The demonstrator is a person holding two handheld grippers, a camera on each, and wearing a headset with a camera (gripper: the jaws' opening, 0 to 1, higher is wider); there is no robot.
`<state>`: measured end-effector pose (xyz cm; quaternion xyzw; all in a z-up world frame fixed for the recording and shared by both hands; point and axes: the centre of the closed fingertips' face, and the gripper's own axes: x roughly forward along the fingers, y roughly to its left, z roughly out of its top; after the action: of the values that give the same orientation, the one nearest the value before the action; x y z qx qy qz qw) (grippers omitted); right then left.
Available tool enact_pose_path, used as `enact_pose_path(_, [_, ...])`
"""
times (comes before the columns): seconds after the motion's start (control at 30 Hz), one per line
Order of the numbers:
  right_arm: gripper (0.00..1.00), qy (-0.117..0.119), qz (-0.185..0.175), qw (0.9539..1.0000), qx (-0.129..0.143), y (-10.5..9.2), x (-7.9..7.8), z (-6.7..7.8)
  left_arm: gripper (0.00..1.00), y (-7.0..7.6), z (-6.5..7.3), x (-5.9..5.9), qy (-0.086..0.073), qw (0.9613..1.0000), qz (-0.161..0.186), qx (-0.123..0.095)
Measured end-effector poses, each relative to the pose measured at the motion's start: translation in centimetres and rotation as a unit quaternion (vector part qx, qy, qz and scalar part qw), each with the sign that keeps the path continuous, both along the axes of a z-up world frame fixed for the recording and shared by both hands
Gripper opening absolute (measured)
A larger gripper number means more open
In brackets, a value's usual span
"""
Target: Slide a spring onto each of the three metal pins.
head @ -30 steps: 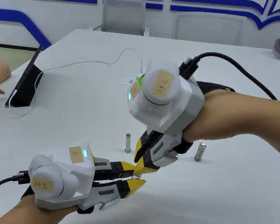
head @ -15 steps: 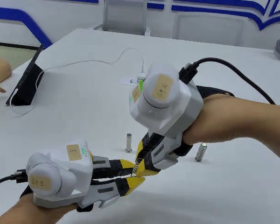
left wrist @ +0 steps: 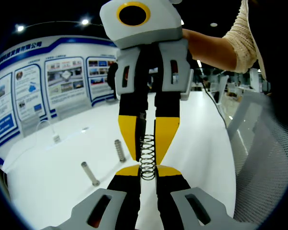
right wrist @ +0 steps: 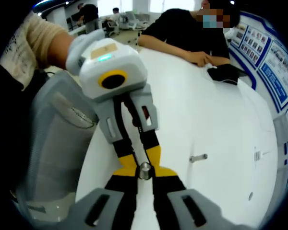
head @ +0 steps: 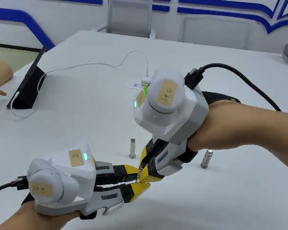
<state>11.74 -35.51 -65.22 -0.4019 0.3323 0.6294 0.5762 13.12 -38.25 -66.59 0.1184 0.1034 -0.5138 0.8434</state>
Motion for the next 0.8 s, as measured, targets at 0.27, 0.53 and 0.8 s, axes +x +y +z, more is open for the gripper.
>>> enact_pose_path(0.27, [0.12, -0.002, -0.003, 1.0, 0.001, 0.1, 0.3, 0.2, 0.16, 0.6, -0.3, 0.2, 0.01, 0.9999, 0.013, -0.003])
enact_pose_path(0.53, [0.12, -0.006, -0.009, 0.9999, 0.002, 0.0, 1.0, 0.6, 0.27, 1.5, -0.6, 0.5, 0.027, 0.999, 0.034, -0.01])
enact_pose_path(0.8, [0.12, -0.014, -0.018, 0.9997, 0.003, -0.3, 2.0, 1.1, 0.4, 2.5, -1.0, 0.9, 0.039, 0.9973, 0.06, -0.015])
